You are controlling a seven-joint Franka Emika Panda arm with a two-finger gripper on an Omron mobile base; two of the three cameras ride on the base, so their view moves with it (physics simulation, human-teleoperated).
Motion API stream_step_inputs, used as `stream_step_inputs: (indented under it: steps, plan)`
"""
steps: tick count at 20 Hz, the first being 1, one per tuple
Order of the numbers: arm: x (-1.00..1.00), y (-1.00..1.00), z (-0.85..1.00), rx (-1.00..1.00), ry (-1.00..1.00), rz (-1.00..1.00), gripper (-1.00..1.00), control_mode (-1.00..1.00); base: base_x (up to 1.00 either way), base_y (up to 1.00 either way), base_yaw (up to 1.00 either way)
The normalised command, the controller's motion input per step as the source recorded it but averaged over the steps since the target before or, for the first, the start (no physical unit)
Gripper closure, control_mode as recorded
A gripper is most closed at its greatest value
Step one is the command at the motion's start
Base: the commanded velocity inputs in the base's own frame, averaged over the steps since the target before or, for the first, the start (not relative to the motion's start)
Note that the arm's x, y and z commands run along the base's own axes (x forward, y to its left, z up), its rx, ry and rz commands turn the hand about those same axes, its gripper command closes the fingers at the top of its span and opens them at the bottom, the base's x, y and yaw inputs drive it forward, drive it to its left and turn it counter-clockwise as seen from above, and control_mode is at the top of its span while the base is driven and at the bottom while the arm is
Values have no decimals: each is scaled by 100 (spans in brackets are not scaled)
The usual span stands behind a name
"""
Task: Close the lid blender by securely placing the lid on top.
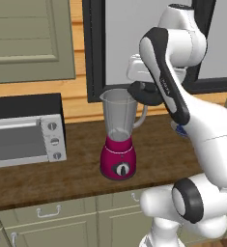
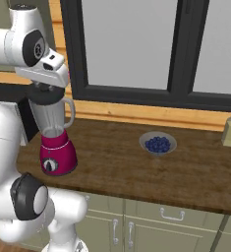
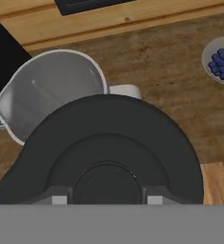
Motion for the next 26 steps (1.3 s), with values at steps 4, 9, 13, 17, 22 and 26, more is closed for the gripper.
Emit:
stream_step_inputs:
  steps: [4, 9, 13, 17, 22, 26]
  plan:
    - [19, 53, 5, 0, 7, -4, 100, -100, 0, 0, 0]
    - [26, 35, 2, 0, 2, -6, 100, -100, 0, 0, 0]
    - [26, 25, 0, 0, 2, -6, 100, -100, 0, 0, 0]
    - [26, 23, 0, 0, 2, -5, 100, -100, 0, 0, 0]
    - [23, 7, 0, 0, 1, -3, 100, -100, 0, 0, 0]
    - [17, 0, 0, 0, 0, -3, 100, -100, 0, 0, 0]
